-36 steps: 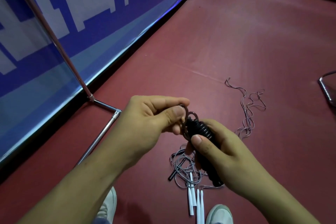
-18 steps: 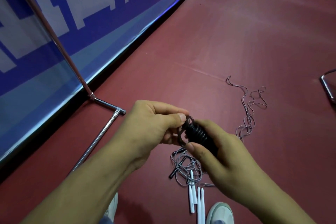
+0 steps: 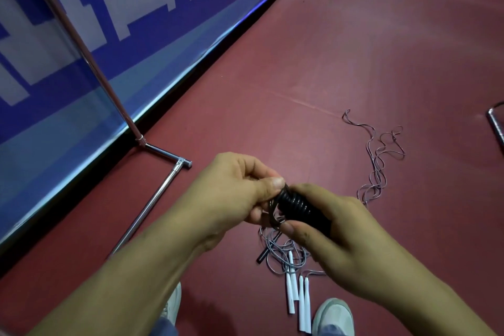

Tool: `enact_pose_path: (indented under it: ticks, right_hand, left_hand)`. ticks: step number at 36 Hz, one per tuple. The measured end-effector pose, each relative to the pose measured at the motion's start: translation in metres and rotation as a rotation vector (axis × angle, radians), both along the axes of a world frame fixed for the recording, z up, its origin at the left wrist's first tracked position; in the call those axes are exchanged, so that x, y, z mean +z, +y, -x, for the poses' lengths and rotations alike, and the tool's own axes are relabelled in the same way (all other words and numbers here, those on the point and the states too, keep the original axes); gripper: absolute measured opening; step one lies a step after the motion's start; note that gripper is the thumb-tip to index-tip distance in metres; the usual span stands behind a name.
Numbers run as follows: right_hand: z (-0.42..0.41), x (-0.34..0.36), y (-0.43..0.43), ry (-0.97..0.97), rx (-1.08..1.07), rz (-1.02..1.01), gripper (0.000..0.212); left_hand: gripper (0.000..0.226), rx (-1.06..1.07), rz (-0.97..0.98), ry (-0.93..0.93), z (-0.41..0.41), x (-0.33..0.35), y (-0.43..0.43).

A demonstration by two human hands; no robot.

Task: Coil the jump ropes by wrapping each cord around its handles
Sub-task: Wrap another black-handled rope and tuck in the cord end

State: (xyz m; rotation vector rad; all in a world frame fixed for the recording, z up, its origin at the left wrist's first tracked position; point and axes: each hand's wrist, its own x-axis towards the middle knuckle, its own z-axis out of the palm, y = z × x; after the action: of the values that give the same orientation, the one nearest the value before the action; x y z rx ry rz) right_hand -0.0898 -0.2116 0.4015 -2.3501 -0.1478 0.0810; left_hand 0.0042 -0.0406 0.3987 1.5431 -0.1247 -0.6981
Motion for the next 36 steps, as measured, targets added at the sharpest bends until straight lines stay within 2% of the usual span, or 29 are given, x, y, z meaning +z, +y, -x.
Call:
enact_pose_path:
  ticks: [5,9,15,19,21,24,27,29,33,36]
  right_hand:
    - [0.004,-0.003,0.003,0.068,-0.041,-0.120,0.031]
    - [0.004,-0.001,0.001,0.102,-0.055,-0.206,0.027]
    - [0.003,0.006,-0.007,0.078,-0.053,-0.135,0.025]
    - [0.005,0.005,-0.008,0.060,-0.001,-0.045,0.028]
    - [0.006,0.005,-0.009,0.044,0.014,-0.017,0.027]
    - [0.006,0.007,-0.009,0.025,0.032,0.004,0.022]
    - [0.006,0.009,-0.008,-0.002,0.042,0.028,0.022]
    - [0.005,0.008,-0.007,-0.007,0.052,0.040,0.022]
    - [0.005,0.004,-0.007,-0.017,0.069,0.073,0.018]
    - [0.006,0.002,-0.008,-0.014,0.061,0.083,0.021]
  left_hand:
    - [0.019,0.091,-0.118,-0.280,0.005,-0.010,-0.008]
    - [0.019,0.059,-0.083,-0.313,0.003,-0.005,-0.007]
    - [0.011,-0.076,0.063,-0.175,-0.001,0.004,0.002]
    - [0.003,-0.159,0.064,-0.093,-0.004,0.008,0.008]
    - [0.003,-0.215,0.100,0.061,-0.006,0.008,0.011]
    - [0.015,-0.264,0.167,0.331,-0.009,0.006,0.014]
    - [0.019,-0.277,0.183,0.422,-0.009,0.006,0.014]
    - [0.013,-0.248,0.164,0.376,-0.008,0.006,0.012]
    - [0.017,-0.186,0.124,0.218,-0.004,0.004,0.005]
    - [0.014,-0.139,0.028,-0.040,0.000,-0.002,0.001]
